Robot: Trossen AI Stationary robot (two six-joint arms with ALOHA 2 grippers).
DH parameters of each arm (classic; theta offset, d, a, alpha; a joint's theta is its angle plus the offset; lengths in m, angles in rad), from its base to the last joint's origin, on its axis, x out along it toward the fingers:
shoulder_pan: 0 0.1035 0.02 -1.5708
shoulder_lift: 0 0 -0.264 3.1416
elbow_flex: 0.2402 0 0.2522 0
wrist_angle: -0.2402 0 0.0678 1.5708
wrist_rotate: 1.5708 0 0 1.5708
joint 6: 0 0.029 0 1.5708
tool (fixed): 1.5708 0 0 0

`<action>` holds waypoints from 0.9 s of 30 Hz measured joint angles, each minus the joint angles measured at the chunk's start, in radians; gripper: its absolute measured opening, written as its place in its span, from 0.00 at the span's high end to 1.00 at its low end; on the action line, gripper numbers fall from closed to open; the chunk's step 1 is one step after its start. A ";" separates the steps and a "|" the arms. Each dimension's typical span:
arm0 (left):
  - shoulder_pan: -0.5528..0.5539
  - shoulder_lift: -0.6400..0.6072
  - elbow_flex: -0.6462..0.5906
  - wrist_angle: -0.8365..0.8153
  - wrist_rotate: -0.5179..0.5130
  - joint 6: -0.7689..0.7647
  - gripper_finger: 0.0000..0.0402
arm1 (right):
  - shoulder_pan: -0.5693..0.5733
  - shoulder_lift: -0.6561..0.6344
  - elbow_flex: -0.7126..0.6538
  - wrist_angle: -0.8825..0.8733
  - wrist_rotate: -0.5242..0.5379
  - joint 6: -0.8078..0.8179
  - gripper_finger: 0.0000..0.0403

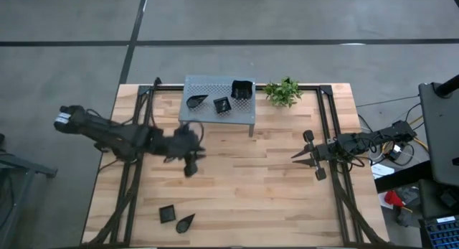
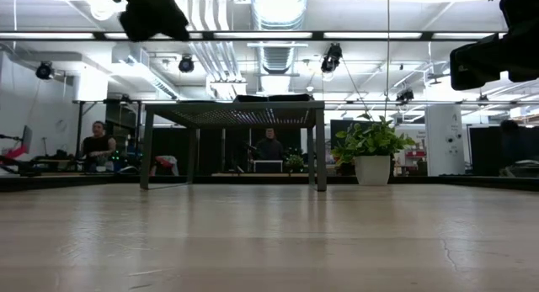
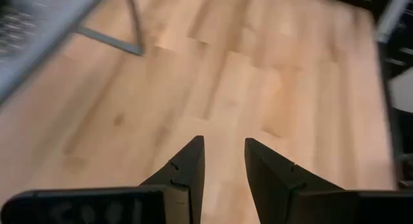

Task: Pick & Place Mini shaped plates
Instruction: Stack the black drop-shaped plate on top of the black drop-shaped plates on the shelf

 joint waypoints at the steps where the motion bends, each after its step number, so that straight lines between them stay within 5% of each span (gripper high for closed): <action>1: -0.035 0.000 -0.002 0.003 -0.016 -0.021 0.74 | 0.000 0.000 0.000 0.000 0.000 0.000 0.84; 6: -0.177 0.001 -0.043 0.072 -0.123 -0.212 0.75 | 0.000 0.000 0.000 0.000 0.000 0.000 0.84; 11: -0.283 0.033 -0.089 0.188 -0.197 -0.240 0.75 | 0.000 0.000 0.000 0.000 0.000 0.000 0.84; 27: -0.364 0.158 -0.125 0.313 -0.180 -0.310 0.75 | 0.000 0.000 0.000 0.000 0.000 0.000 0.84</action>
